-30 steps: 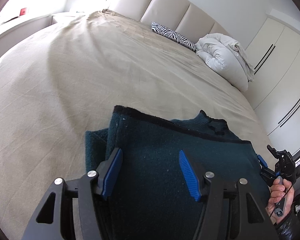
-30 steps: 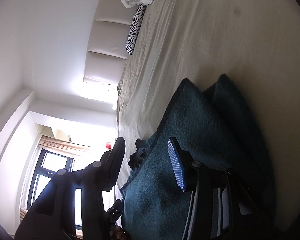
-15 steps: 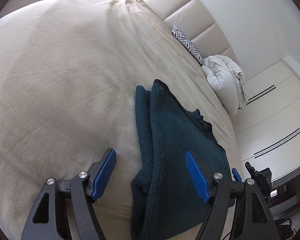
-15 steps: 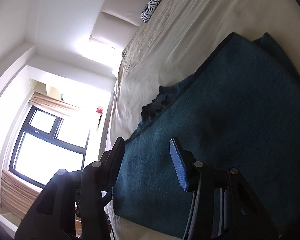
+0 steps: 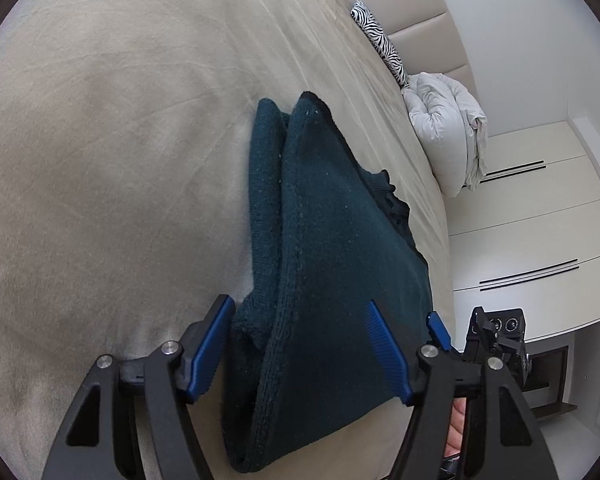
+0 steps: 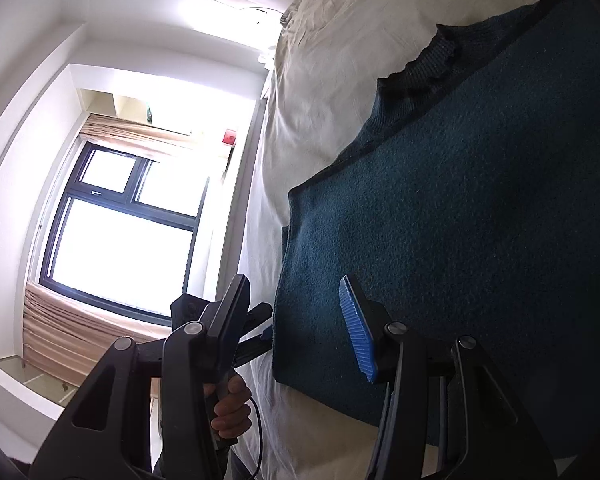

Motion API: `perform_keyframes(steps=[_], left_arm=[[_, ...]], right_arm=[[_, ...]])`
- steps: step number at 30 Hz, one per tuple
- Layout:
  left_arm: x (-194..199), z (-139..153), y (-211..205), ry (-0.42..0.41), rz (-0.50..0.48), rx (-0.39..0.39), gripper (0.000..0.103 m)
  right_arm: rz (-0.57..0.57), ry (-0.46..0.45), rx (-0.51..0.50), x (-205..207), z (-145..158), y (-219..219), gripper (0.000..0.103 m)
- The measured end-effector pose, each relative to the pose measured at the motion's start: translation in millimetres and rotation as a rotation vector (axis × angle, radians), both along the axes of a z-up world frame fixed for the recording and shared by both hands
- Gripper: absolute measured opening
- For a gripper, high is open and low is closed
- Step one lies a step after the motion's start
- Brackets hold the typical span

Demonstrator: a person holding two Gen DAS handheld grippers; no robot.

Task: Fold small clothes

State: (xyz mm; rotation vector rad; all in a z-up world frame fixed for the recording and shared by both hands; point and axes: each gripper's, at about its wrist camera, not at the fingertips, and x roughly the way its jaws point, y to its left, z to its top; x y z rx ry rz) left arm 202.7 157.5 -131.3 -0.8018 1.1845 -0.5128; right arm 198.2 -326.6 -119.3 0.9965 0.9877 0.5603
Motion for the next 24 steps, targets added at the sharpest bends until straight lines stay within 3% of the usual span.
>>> perform_keyframes(steps=[5, 7, 11, 13, 17, 24], left_arm=[[-2.7, -4.8, 6.0, 0.042, -0.007, -0.043, 0.061], [-4.2, -9.2, 7.6, 0.070, 0.002, -0.065, 0.050], [-5.0, -14.4, 4.6, 0.095, 0.024, -0.092, 0.039], [-8.6, -18.6, 3.9, 0.097, 0.035, -0.101, 0.024], [-16.7, -24.9, 10.2, 0.095, 0.080, -0.150, 0.020], [-24.9, -22.5, 18.2, 0.083, 0.113, -0.168, 0.019]], right_arm=[[0.023, 0.005, 0.003, 0.3, -0.3, 9.0, 0.047], [0.024, 0.009, 0.013, 2.6, -0.9, 10.3, 0.047], [0.047, 0.021, 0.015, 16.6, -6.1, 24.9, 0.047], [0.065, 0.033, 0.012, 21.9, -9.0, 32.7, 0.047], [0.078, 0.062, 0.006, 32.8, -17.5, 43.7, 0.047], [0.087, 0.131, -0.051, 49.1, -49.8, 52.7, 0.045]])
